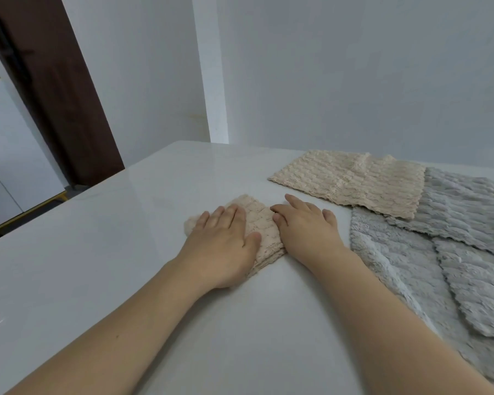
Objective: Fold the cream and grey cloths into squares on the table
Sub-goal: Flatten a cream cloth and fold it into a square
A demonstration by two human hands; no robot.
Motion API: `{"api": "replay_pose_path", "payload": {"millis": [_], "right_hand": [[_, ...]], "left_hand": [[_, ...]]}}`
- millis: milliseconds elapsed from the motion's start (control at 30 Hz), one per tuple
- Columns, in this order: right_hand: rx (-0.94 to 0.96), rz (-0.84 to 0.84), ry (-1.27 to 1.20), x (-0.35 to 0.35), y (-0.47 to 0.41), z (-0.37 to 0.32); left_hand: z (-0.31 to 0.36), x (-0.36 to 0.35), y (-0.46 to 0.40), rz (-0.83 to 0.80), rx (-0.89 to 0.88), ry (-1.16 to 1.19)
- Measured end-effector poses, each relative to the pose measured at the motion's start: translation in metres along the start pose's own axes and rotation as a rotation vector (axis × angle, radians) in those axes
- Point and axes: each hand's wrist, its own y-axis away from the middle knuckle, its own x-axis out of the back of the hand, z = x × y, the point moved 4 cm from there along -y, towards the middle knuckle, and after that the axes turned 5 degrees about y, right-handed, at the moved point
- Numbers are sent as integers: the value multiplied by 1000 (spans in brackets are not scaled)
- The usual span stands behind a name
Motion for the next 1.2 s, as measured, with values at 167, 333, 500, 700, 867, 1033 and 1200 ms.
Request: {"api": "replay_pose_path", "payload": {"millis": [167,333,500,700,867,1033,1200], "right_hand": [[14,70,-69,1,-2,-2],[275,119,-313,12,4,-28],[178,-182,-21,-7,4,-21],[10,-139,157,-1,2,-6],[111,62,49,9,3,-20],[51,-202,61,-7,6,-13],[-76,-16,245,8,4,-5]], "left_hand": [[-39,11,6,-50,174,-1],[-31,19,11,139,151,24],[-18,7,22,-145,89,-22],[-33,28,32,-265,173,-187],[-25,33,28,54,122,-152],[-30,17,27,-263,138,-108],[-41,31,36,-308,219,-212]]}}
